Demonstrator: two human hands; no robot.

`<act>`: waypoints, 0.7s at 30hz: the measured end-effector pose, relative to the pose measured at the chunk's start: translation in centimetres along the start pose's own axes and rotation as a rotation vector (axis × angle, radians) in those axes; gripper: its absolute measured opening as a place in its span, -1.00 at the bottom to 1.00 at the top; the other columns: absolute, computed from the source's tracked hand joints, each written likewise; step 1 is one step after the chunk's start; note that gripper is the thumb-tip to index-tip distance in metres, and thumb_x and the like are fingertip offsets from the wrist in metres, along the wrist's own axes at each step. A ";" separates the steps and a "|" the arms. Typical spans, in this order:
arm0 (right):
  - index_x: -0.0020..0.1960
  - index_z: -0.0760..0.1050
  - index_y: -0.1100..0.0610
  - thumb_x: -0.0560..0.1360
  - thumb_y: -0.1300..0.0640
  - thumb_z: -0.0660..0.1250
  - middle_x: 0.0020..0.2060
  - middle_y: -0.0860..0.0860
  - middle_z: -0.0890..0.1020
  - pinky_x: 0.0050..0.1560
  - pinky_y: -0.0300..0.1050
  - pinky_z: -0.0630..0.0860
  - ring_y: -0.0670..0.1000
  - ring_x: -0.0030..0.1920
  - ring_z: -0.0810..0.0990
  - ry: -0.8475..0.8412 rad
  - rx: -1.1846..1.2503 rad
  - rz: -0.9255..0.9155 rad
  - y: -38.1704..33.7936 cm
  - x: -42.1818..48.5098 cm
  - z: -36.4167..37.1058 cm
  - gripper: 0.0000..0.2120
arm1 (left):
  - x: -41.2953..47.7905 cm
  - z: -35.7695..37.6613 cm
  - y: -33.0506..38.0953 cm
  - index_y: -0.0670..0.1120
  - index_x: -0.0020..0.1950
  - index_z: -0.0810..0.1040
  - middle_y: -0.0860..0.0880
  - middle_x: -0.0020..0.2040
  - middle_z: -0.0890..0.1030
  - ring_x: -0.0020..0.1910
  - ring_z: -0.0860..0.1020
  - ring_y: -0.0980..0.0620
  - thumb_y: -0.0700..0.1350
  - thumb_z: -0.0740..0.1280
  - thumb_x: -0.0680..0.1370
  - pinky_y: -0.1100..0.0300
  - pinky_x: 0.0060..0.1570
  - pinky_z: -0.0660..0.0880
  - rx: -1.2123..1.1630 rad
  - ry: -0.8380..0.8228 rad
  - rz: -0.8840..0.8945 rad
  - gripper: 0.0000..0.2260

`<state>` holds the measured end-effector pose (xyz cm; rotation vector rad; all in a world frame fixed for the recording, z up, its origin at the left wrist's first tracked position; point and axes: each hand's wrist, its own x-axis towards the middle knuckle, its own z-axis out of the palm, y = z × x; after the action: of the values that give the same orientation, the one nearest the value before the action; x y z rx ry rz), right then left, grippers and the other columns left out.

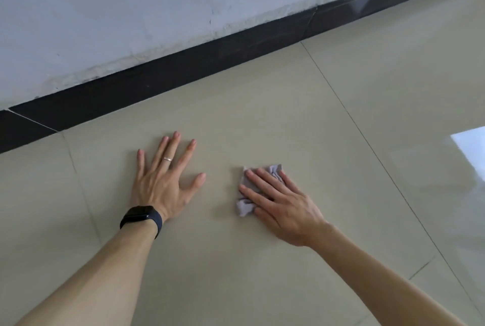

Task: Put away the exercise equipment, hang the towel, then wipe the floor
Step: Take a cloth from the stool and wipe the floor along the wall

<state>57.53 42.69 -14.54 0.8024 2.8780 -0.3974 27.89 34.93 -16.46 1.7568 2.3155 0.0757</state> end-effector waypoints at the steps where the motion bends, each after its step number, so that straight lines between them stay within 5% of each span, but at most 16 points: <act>1: 0.61 0.03 -0.15 0.70 -0.15 -0.08 0.62 -0.10 0.00 0.59 0.12 -0.02 -0.05 0.61 -0.06 0.018 -0.037 0.067 2.4 0.5 -0.5 -0.51 | 0.0 0.1 -0.1 0.23 0.61 -0.02 0.09 0.64 -0.09 0.61 -0.04 0.05 0.38 -0.02 0.53 -0.24 0.52 -0.07 -0.011 0.007 -0.004 -0.34; 5: 0.62 -0.09 -0.15 0.69 -0.16 -0.15 0.62 -0.10 -0.16 0.57 0.18 -0.20 -0.07 0.60 -0.22 0.190 0.238 0.982 9.8 5.3 -3.4 -0.48 | 0.3 0.2 -0.1 0.22 0.61 -0.05 0.12 0.63 -0.12 0.60 -0.10 0.10 0.35 -0.02 0.55 -0.22 0.53 -0.10 -0.019 0.009 -0.013 -0.35; 7: 0.63 -0.13 -0.11 0.69 -0.11 -0.12 0.62 -0.05 -0.21 0.55 0.22 -0.27 -0.02 0.60 -0.26 0.216 0.323 1.196 8.3 8.5 -3.5 -0.47 | 0.4 0.2 -0.2 0.22 0.61 -0.04 0.12 0.63 -0.12 0.60 -0.11 0.10 0.34 -0.02 0.55 -0.22 0.53 -0.11 -0.021 0.000 -0.009 -0.36; 9: 0.63 -0.13 -0.11 0.68 -0.11 -0.13 0.61 -0.04 -0.21 0.55 0.17 -0.33 -0.01 0.60 -0.27 0.169 0.231 0.935 4.3 10.1 -2.8 -0.47 | 0.4 0.2 -0.3 0.21 0.61 -0.03 0.12 0.63 -0.12 0.60 -0.08 0.09 0.33 0.00 0.55 -0.23 0.53 -0.08 -0.019 -0.011 -0.010 -0.36; 12: 0.63 -0.01 -0.10 0.68 -0.14 -0.13 0.63 -0.05 -0.08 0.58 0.10 -0.23 -0.02 0.61 -0.18 -0.010 0.014 0.173 2.3 9.5 -2.7 -0.48 | 0.5 0.0 -0.4 0.21 0.61 -0.02 0.12 0.63 -0.10 0.60 -0.08 0.10 0.32 0.01 0.54 -0.25 0.52 -0.04 -0.027 -0.027 -0.026 -0.35; 14: 0.62 0.06 -0.10 0.69 -0.16 -0.09 0.62 -0.05 0.01 0.59 0.12 -0.08 -0.02 0.61 -0.08 -0.013 -0.036 0.011 6.5 10.8 -4.2 -0.49 | 0.7 -0.3 -0.3 0.21 0.61 -0.04 0.12 0.63 -0.11 0.60 -0.11 0.11 0.32 0.00 0.54 -0.25 0.52 -0.05 -0.031 -0.038 -0.029 -0.34; 16: 0.62 0.03 -0.11 0.69 -0.17 -0.11 0.63 -0.05 -0.01 0.59 0.14 -0.10 0.00 0.62 -0.09 0.053 -0.022 0.244 10.9 12.9 -5.4 -0.48 | 0.7 -0.4 -0.1 0.21 0.61 -0.05 0.11 0.64 -0.11 0.60 -0.10 0.09 0.33 0.00 0.54 -0.26 0.52 -0.06 -0.032 -0.045 -0.022 -0.34; 19: 0.63 -0.10 -0.08 0.68 -0.17 -0.15 0.63 -0.01 -0.14 0.56 0.19 -0.25 0.03 0.61 -0.19 0.178 0.201 0.973 15.5 18.8 -7.7 -0.45 | 0.5 -0.1 -0.1 0.19 0.61 -0.01 0.09 0.64 -0.06 0.60 -0.02 0.05 0.32 0.04 0.53 -0.27 0.51 -0.02 -0.025 -0.029 -0.017 -0.33; 21: 0.64 -0.15 -0.01 0.68 -0.13 -0.12 0.62 0.04 -0.19 0.53 0.23 -0.28 0.07 0.60 -0.24 0.250 0.312 1.266 16.0 23.6 -9.1 -0.42 | 0.7 -0.1 -0.2 0.19 0.61 0.01 0.08 0.64 -0.05 0.60 0.02 0.04 0.32 0.05 0.52 -0.28 0.50 0.00 -0.014 -0.020 -0.012 -0.33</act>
<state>45.40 70.05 -13.85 2.5278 1.8560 -0.5515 27.50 35.51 -16.45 1.7293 2.3059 0.0714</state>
